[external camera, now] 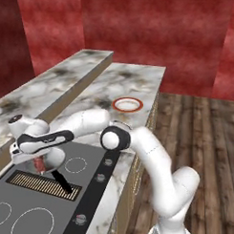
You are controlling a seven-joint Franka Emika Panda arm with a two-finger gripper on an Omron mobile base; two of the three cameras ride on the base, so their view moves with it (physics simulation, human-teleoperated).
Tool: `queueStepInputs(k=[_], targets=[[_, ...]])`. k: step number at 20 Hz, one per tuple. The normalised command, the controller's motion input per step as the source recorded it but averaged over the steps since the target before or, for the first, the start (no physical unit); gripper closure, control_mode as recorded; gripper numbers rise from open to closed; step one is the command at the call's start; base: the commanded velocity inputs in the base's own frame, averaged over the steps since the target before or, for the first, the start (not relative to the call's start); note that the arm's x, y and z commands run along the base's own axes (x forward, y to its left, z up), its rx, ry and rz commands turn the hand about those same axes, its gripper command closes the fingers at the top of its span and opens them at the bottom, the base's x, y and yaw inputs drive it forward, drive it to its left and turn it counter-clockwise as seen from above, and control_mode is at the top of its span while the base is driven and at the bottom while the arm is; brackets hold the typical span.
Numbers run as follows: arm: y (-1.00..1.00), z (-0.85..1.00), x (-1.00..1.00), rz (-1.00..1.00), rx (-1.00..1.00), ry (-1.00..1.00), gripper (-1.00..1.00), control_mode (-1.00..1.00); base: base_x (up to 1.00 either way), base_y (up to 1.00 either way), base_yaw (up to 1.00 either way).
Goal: Place the cold items (corn and cucumber) from the fridge in one tupperware on the dining counter. Place the warm items (kebab skewer and hot dog) in the stove area in another tupperware.
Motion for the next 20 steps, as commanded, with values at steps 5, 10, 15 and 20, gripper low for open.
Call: queueStepInputs(k=[5, 10, 15, 20], targets=[[-0.26, -0.82, 0.2, -0.09, -0.11, 0.19, 1.0, -1.0, 0.0, 0.0, 0.0], [-1.0, -1.0, 0.0, -0.17, 0.07, 0.09, 1.0, -1.0, 0.0, 0.0, 0.0], [-0.91, -0.95, 0.0, -0.16, 0.07, 0.01, 1.0, -1.0, 0.0, 0.0, 0.0], [-0.9, 0.32, 0.0, -0.27, 0.23, -0.06, 1.0, -1.0, 0.0, 0.0, 0.0]])
